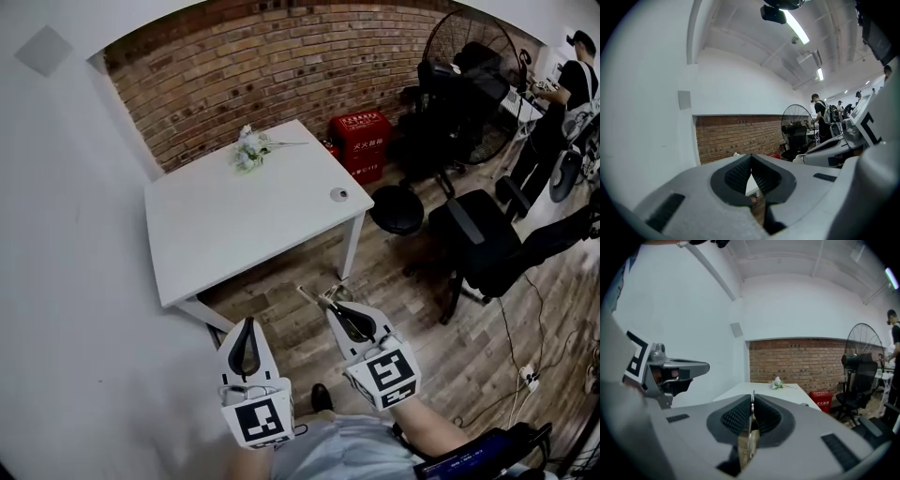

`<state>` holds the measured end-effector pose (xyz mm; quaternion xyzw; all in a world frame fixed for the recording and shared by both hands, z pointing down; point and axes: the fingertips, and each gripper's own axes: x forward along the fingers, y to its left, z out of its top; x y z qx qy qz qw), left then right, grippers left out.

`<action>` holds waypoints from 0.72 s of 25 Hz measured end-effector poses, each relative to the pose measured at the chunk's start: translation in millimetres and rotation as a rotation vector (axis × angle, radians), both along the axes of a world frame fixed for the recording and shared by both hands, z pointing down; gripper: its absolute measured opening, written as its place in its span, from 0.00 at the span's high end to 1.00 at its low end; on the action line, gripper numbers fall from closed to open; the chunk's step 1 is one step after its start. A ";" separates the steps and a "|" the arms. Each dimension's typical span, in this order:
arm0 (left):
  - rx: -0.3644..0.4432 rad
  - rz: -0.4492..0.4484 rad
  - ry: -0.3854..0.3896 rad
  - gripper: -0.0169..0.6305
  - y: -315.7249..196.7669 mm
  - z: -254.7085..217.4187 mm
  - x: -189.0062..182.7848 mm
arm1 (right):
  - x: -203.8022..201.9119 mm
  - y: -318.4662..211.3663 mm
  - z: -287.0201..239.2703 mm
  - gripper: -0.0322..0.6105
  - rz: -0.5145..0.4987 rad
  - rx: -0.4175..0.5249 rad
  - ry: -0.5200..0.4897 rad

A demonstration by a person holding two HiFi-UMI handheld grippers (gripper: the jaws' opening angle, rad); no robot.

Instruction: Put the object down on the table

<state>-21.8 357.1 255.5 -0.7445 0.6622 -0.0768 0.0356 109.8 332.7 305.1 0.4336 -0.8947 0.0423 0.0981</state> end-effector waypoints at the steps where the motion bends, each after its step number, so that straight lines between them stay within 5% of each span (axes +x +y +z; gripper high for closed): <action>1: 0.011 0.004 -0.003 0.96 -6.0 -2.0 -4.0 | -4.2 -5.5 -2.7 0.91 0.002 0.009 0.000; 18: 0.010 0.073 -0.009 0.96 -70.8 6.8 -21.3 | -25.1 -62.8 -8.7 0.91 0.059 0.040 0.000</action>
